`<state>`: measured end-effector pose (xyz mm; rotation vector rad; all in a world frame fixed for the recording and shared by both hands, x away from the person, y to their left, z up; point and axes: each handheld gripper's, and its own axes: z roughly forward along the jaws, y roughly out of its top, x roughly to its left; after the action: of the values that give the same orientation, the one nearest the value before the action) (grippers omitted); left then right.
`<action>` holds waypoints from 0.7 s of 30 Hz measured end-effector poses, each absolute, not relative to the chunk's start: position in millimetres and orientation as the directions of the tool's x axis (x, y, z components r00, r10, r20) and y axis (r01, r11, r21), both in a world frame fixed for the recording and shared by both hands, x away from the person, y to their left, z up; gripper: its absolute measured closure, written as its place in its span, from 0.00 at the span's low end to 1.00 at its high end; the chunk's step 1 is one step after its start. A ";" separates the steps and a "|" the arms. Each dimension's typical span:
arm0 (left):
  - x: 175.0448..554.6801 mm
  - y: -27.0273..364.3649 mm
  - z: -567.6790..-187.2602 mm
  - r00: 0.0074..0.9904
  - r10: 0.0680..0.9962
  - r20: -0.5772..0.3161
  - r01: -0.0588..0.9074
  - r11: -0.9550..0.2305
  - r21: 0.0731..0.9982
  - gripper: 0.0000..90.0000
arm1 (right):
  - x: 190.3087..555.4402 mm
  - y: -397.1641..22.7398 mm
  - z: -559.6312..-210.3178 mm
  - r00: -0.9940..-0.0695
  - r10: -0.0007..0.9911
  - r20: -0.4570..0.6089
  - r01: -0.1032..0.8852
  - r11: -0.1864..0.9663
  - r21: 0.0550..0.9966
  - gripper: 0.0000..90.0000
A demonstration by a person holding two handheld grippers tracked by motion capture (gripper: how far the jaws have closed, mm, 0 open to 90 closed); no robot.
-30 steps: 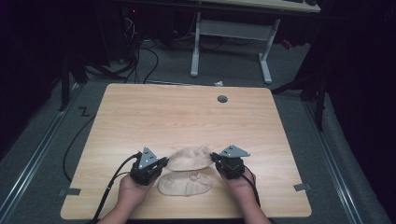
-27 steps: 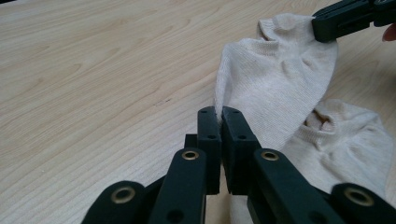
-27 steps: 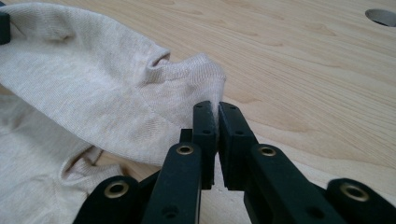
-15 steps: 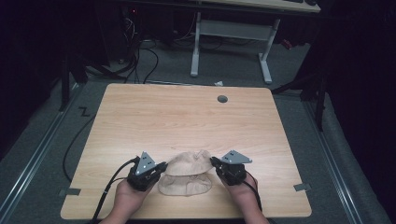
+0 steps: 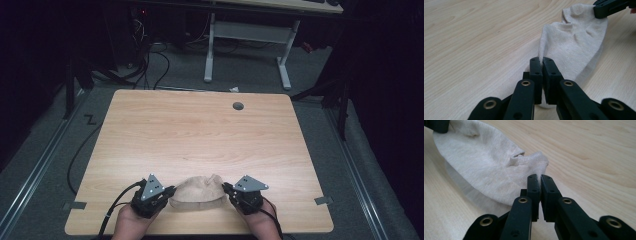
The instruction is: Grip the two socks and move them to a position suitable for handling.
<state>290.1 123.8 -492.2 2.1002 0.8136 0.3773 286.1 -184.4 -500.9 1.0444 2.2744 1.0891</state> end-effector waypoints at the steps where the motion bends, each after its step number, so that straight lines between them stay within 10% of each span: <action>1: 288.8 124.7 -494.8 0.747 0.665 -0.022 0.425 -0.451 0.785 0.96 | 284.2 -182.0 -503.4 -0.645 0.763 -0.045 0.454 0.429 0.781 0.95; 8: 292.0 122.4 -507.4 0.752 0.659 -0.019 0.454 -0.496 0.740 0.93 | 286.0 -178.3 -512.0 -0.656 0.754 -0.026 0.490 0.452 0.745 0.93; 21: 299.6 127.6 -505.8 0.739 0.672 -0.042 0.443 -0.438 0.782 0.59 | 290.6 -190.4 -505.7 -0.603 0.798 0.000 0.476 0.359 0.803 0.77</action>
<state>299.6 127.6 -505.8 2.1047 0.8383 0.3498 290.6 -190.4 -505.7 1.1127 2.2359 1.1246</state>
